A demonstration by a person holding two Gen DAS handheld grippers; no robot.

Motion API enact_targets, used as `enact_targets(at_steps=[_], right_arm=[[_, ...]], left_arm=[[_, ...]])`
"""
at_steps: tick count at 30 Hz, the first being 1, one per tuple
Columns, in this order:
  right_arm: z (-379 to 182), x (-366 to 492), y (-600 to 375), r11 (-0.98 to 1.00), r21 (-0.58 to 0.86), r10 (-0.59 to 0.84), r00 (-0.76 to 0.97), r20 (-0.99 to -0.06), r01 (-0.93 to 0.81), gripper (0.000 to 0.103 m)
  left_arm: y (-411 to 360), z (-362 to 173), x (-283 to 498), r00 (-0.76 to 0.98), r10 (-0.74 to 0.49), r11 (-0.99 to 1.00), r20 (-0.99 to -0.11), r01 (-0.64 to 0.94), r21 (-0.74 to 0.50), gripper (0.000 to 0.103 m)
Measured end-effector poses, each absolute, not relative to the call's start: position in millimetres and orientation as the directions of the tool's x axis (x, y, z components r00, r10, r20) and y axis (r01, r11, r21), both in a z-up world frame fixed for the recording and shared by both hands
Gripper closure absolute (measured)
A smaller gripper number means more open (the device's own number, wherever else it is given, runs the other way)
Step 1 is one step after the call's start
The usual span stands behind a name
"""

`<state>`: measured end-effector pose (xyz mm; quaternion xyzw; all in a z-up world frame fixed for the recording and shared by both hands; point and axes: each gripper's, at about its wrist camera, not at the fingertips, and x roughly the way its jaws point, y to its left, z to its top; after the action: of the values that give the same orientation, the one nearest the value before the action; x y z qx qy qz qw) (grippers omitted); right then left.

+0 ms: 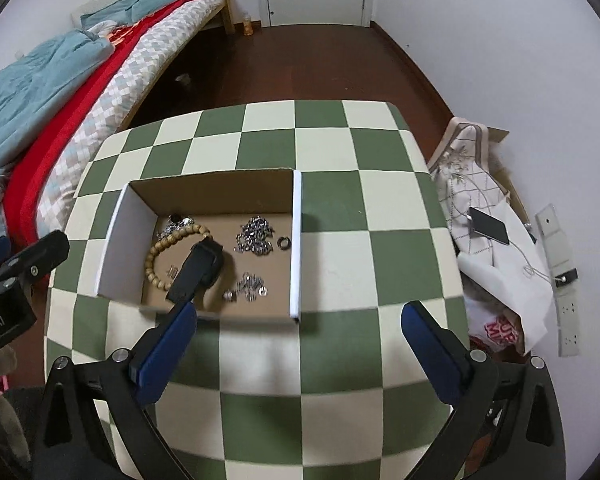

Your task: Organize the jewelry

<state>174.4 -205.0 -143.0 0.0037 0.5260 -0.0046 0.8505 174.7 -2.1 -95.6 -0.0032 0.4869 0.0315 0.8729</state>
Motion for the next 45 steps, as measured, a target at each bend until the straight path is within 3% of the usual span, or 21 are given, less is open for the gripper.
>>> enact_targets(at_steps=[22, 45], right_arm=[[16.2, 8.4, -200.0, 0.999, -0.025, -0.036, 0.652, -0.757, 0.026, 0.000], [81.0, -72.0, -196.3, 1.000, 0.001, -0.003, 0.671, -0.742, 0.005, 0.000]], left_arm=[[12.5, 26.9, 26.7, 0.685, 0.019, 0.999, -0.728, -0.047, -0.019, 0.000], [7.8, 73.5, -36.9, 0.650, -0.013, 0.998, -0.759, -0.040, -0.051, 0.000]])
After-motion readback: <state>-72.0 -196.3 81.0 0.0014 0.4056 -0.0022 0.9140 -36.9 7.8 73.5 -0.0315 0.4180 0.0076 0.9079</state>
